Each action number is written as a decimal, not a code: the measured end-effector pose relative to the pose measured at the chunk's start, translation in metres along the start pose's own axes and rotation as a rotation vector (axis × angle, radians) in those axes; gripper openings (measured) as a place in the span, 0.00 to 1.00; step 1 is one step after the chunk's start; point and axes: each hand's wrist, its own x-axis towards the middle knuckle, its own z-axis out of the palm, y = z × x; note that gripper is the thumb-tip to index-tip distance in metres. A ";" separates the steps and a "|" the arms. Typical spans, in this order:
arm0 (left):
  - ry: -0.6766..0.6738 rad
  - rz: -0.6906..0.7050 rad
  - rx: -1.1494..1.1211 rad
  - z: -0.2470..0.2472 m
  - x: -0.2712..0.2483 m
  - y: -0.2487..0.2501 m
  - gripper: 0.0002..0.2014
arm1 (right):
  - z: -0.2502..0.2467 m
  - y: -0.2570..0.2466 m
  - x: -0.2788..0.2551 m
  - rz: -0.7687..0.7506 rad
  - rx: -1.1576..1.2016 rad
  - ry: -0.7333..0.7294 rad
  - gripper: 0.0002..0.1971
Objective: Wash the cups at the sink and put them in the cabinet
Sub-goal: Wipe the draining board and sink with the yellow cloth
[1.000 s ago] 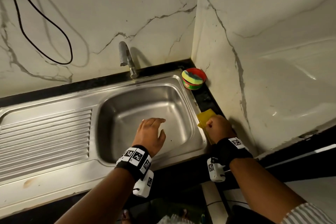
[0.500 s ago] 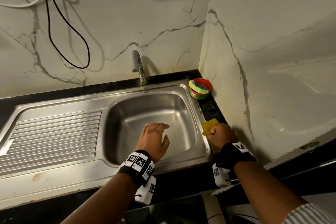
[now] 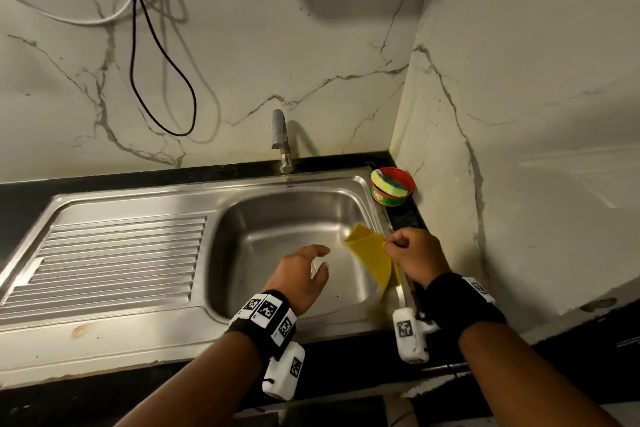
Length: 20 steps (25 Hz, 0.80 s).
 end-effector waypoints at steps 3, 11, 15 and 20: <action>-0.004 -0.072 -0.404 -0.017 0.002 0.019 0.16 | 0.015 -0.062 -0.011 -0.166 0.293 -0.091 0.01; 0.239 -0.200 -0.773 -0.092 -0.021 -0.026 0.21 | 0.091 -0.157 -0.027 -0.311 0.631 -0.547 0.17; 0.390 -0.351 -0.836 -0.138 -0.047 -0.099 0.28 | 0.150 -0.200 -0.032 -0.235 0.790 -0.541 0.16; 0.545 -0.745 -0.744 -0.195 -0.092 -0.207 0.21 | 0.234 -0.232 -0.037 -0.061 0.780 -0.459 0.17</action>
